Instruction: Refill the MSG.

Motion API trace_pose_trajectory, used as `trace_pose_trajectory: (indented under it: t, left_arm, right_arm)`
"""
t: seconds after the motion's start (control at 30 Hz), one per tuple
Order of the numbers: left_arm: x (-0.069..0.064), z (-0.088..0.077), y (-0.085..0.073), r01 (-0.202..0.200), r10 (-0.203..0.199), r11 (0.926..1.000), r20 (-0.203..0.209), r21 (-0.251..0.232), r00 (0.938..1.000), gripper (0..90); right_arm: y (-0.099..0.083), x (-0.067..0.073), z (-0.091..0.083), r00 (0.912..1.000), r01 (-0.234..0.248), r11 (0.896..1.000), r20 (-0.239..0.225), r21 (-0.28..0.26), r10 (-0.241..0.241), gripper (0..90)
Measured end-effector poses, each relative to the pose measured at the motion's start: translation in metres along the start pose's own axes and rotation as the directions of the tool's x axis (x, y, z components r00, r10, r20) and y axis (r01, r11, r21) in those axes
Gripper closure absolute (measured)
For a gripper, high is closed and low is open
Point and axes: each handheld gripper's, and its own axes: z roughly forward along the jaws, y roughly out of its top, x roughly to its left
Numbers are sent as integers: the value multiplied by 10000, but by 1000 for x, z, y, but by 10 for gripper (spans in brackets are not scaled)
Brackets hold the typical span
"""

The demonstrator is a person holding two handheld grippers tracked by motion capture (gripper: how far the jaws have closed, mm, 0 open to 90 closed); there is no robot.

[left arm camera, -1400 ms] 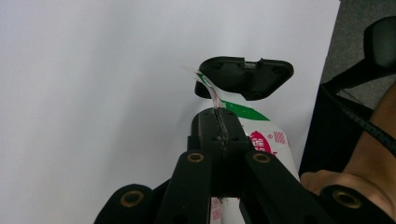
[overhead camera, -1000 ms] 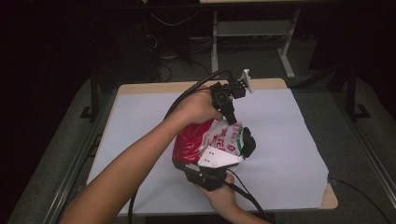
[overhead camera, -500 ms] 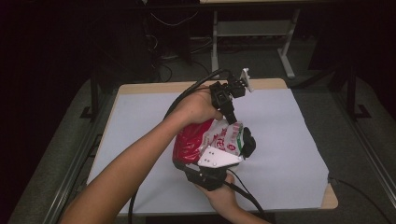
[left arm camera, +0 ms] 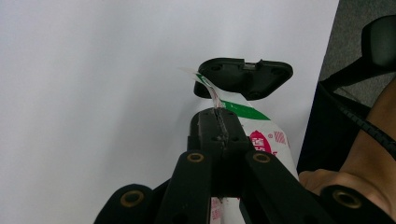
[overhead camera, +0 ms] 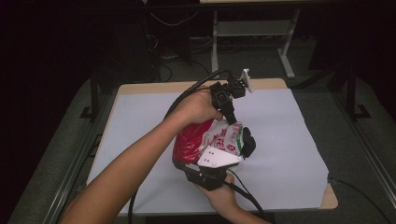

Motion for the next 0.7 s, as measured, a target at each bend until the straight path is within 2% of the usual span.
trace_pose_trajectory:
  t: [0.7]
  left_arm:
    - [0, 4, 4, 15, -15, 9996, 12, 269, 10000, 900]
  right_arm:
    - [1, 0, 0, 10000, -47, 10000, -16, -2, 47, 777]
